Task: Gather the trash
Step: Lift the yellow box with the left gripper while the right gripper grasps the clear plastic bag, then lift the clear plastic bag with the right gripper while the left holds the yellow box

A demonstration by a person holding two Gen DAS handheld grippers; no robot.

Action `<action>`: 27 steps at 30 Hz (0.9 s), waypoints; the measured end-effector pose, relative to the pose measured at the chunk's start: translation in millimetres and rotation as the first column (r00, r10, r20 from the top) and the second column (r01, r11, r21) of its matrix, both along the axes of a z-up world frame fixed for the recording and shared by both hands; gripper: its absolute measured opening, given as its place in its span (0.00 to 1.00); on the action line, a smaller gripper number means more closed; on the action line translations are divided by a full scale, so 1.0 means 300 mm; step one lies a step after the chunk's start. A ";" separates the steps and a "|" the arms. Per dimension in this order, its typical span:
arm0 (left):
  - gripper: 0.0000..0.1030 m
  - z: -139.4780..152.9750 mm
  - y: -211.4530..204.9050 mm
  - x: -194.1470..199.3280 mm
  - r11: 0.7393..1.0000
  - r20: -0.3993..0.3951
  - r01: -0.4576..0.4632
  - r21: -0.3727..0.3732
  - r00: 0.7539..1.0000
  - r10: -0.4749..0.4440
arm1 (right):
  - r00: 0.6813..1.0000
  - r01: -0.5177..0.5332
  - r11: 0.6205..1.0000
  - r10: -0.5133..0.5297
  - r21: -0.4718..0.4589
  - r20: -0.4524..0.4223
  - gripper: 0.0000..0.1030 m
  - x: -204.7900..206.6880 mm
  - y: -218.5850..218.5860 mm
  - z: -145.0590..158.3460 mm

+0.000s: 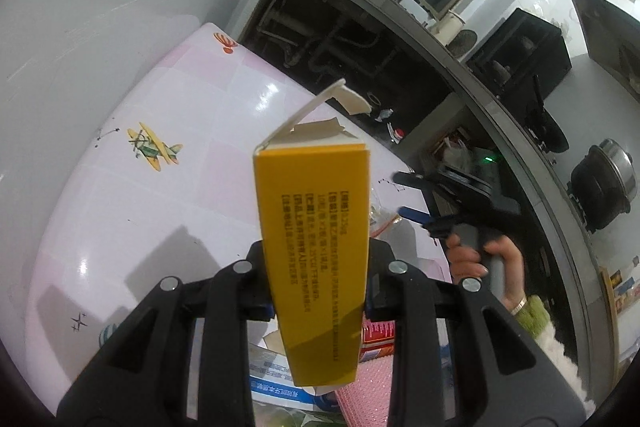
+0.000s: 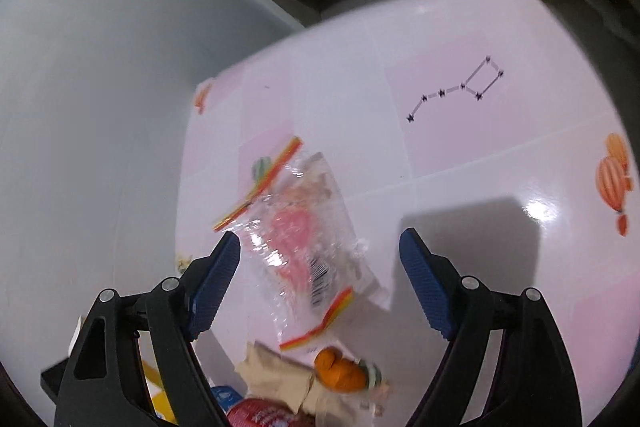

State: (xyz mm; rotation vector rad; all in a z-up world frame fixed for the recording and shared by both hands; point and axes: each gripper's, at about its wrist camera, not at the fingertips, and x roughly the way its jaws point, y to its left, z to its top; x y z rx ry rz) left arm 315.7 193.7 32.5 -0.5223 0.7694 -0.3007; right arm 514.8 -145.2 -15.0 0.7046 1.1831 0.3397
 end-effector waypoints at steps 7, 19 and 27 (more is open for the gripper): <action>0.27 -0.010 0.001 0.016 1.000 0.008 0.019 0.007 1.000 -0.019 | 0.997 -0.045 0.998 0.047 0.032 -0.062 0.56 0.035 0.029 -0.068; 0.27 -0.016 0.009 0.018 1.000 0.005 0.008 -0.008 1.000 -0.008 | 0.992 -0.079 0.997 0.077 -0.014 -0.096 0.13 0.013 0.051 -0.080; 0.27 -0.007 0.014 0.001 1.000 0.026 0.000 0.000 1.000 0.000 | 0.997 -0.057 0.998 0.057 0.000 -0.055 0.10 -0.029 0.044 -0.026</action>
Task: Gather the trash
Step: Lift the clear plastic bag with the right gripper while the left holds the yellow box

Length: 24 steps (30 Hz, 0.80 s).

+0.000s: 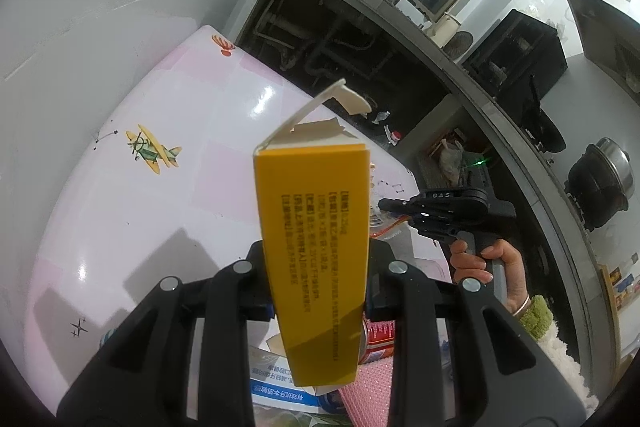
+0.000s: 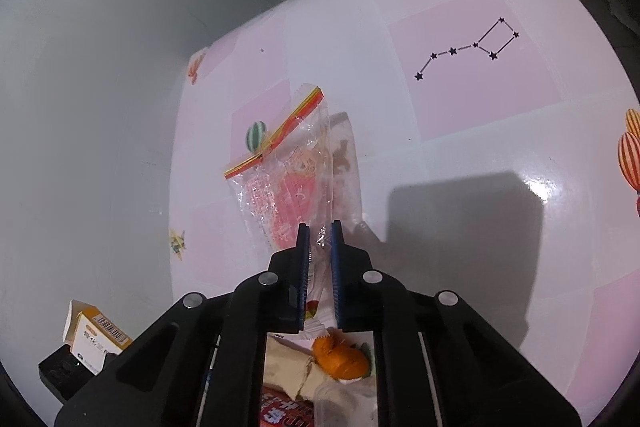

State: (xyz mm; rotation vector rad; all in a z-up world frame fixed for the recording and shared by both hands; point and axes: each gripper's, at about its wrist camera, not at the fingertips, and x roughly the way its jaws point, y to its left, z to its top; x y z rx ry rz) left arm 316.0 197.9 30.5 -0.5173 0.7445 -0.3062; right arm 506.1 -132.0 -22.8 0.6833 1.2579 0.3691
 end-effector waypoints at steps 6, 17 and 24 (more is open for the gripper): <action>0.26 0.024 0.002 -0.040 1.000 0.030 -0.012 0.006 0.999 0.011 | 0.997 0.021 1.000 -0.022 0.006 0.069 0.10 -0.048 -0.021 0.096; 0.27 0.113 -0.014 -0.122 1.000 0.094 0.016 0.000 0.995 -0.016 | 0.964 0.084 0.996 -0.077 -0.016 0.255 0.09 -0.306 -0.138 0.322; 0.27 0.206 -0.060 -0.188 0.996 0.172 0.086 -0.012 0.982 -0.083 | 0.940 0.160 0.987 -0.158 0.019 0.301 0.09 -0.518 -0.218 0.376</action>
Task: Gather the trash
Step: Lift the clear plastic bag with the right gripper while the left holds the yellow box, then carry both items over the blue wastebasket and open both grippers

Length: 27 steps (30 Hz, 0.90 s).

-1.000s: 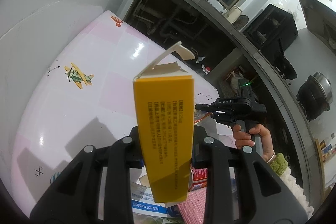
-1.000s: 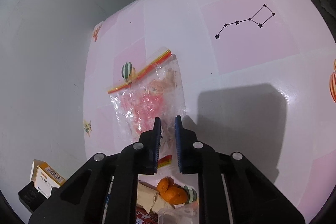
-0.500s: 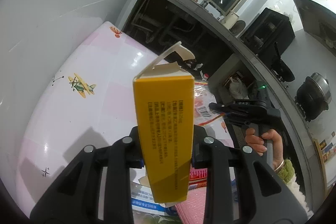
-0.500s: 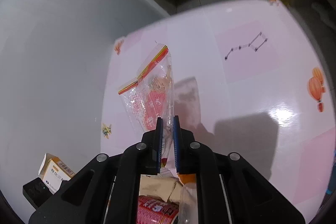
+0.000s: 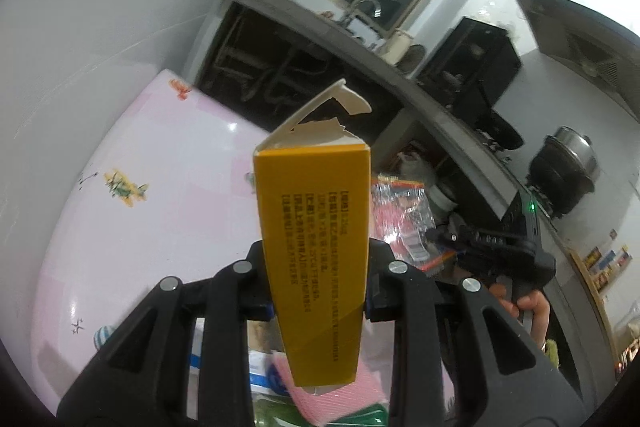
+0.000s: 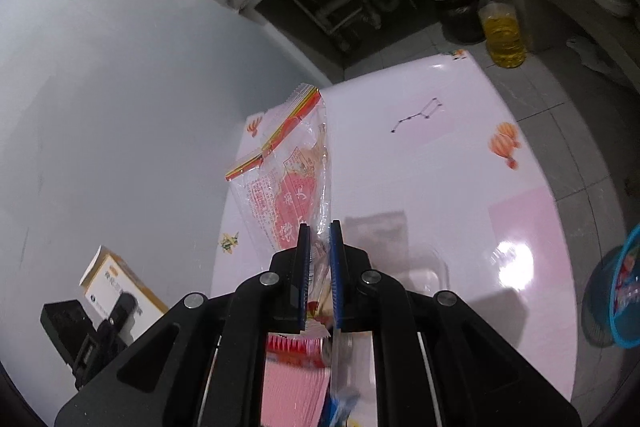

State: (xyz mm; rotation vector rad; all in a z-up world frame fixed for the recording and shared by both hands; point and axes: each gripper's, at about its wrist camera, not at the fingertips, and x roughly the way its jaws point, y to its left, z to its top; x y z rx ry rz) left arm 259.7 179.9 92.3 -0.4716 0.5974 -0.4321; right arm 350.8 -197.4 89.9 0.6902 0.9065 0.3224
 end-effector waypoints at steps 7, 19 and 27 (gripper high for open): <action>0.27 0.076 -0.106 -0.059 0.993 0.049 0.114 0.002 0.992 -0.114 | 0.993 0.100 0.995 -0.101 0.025 0.068 0.09 -0.251 -0.113 0.034; 0.27 0.104 -0.402 -0.156 0.945 0.030 0.323 0.053 0.945 -0.325 | 0.960 0.259 0.966 -0.259 0.014 0.109 0.09 -0.605 -0.270 0.006; 0.27 0.073 -0.649 -0.190 0.886 -0.032 0.457 0.074 0.889 -0.456 | 0.901 0.421 0.907 -0.414 -0.029 0.128 0.09 -0.833 -0.449 -0.008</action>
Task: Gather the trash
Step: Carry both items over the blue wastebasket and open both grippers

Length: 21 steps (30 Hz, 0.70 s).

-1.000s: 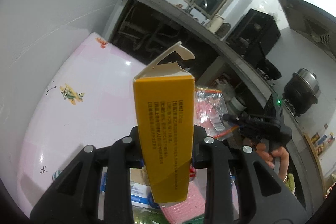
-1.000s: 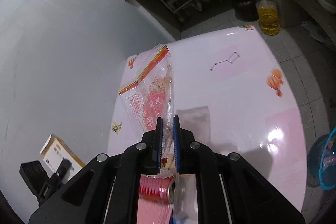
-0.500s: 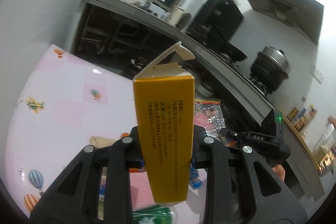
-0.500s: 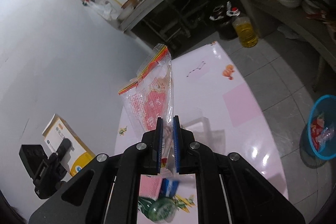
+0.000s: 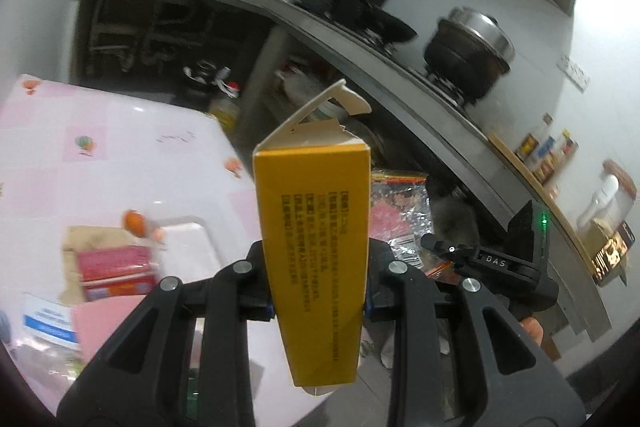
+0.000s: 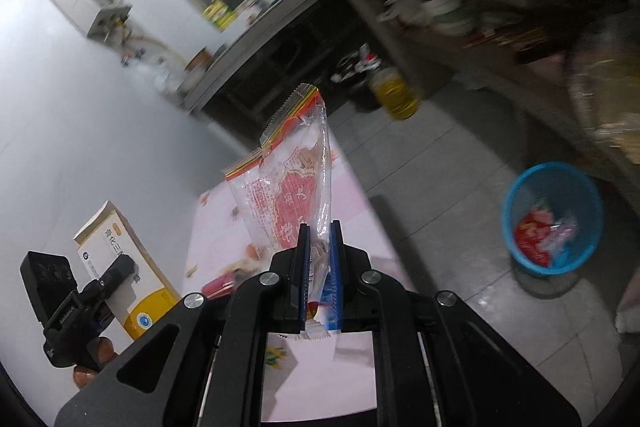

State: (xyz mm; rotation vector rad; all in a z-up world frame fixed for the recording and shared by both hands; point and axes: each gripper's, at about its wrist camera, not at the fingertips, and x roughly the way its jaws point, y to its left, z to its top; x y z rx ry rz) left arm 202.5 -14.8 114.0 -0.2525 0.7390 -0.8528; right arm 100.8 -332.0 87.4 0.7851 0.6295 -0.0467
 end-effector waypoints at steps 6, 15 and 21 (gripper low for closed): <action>0.27 -0.040 -0.225 -0.001 0.993 -0.061 0.114 0.030 0.992 -0.112 | 0.984 0.176 0.979 -0.175 -0.107 0.013 0.09 -0.200 -0.134 0.015; 0.27 -0.212 -0.695 0.016 0.938 -0.202 0.320 0.135 0.936 -0.290 | 0.907 0.362 0.877 -0.409 -0.315 -0.096 0.09 -0.387 -0.265 -0.107; 0.27 -0.403 -0.985 0.042 0.869 -0.318 0.425 0.252 0.885 -0.341 | 0.860 0.424 0.876 -0.469 -0.232 -0.198 0.09 -0.408 -0.356 -0.373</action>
